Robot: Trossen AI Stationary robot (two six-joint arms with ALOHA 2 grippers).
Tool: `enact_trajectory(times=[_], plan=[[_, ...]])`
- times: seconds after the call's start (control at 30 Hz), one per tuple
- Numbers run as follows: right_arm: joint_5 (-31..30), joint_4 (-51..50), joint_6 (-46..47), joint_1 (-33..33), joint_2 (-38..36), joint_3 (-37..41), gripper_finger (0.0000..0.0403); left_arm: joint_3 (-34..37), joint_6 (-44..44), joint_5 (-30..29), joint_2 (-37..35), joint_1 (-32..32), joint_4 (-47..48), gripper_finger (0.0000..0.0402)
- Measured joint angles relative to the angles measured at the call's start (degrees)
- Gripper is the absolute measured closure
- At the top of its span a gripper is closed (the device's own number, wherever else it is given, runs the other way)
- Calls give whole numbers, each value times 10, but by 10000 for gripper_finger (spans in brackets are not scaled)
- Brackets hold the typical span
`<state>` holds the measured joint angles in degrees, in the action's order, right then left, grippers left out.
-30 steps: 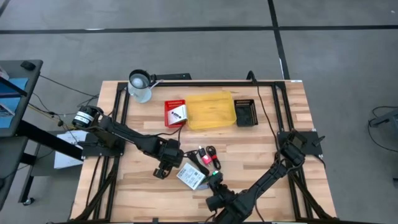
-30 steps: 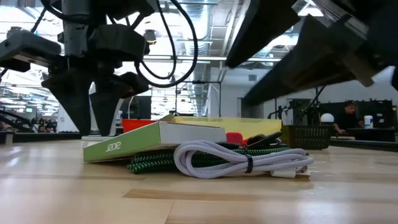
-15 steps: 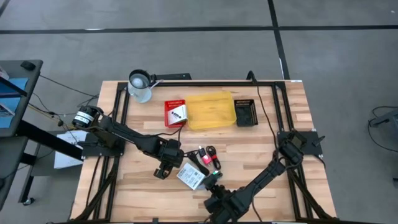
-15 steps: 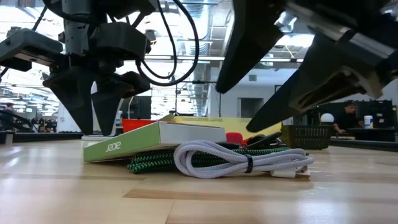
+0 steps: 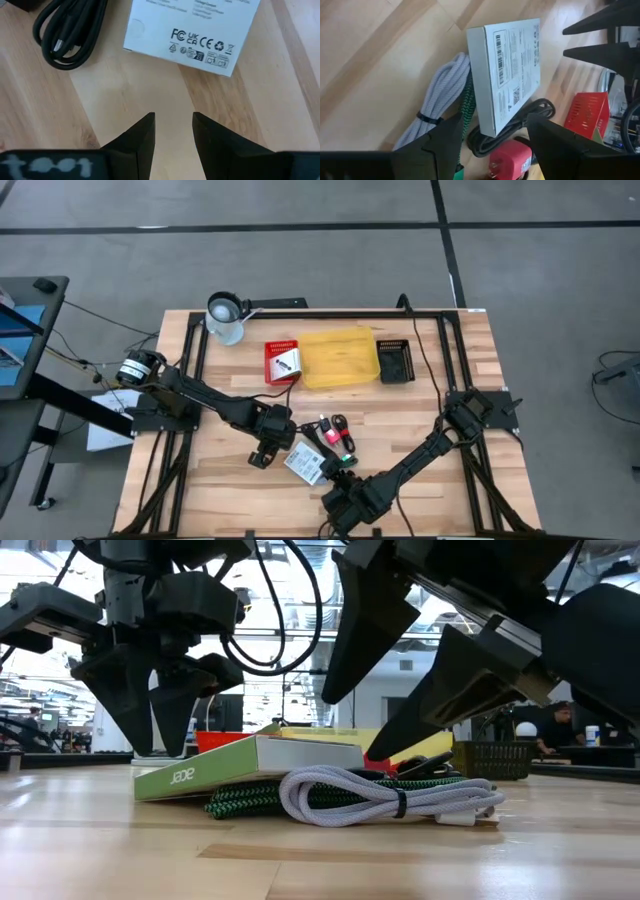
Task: Pick and place items into bin
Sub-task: Put the white card reader box into the red bin
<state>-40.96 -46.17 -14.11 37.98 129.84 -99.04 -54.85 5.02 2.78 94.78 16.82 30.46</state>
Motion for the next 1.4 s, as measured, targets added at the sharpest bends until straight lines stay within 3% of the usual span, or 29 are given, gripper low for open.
enact_trajectory(times=[0.57,1.17,1.4], plan=[[2,1,1,-2,0,0,187,-2,3,-1,55,0,-21,281],[35,7,-12,-28,0,0,187,-2,10,4,56,0,-47,281],[30,23,-51,-29,32,0,187,-1,10,4,56,0,-47,281]])
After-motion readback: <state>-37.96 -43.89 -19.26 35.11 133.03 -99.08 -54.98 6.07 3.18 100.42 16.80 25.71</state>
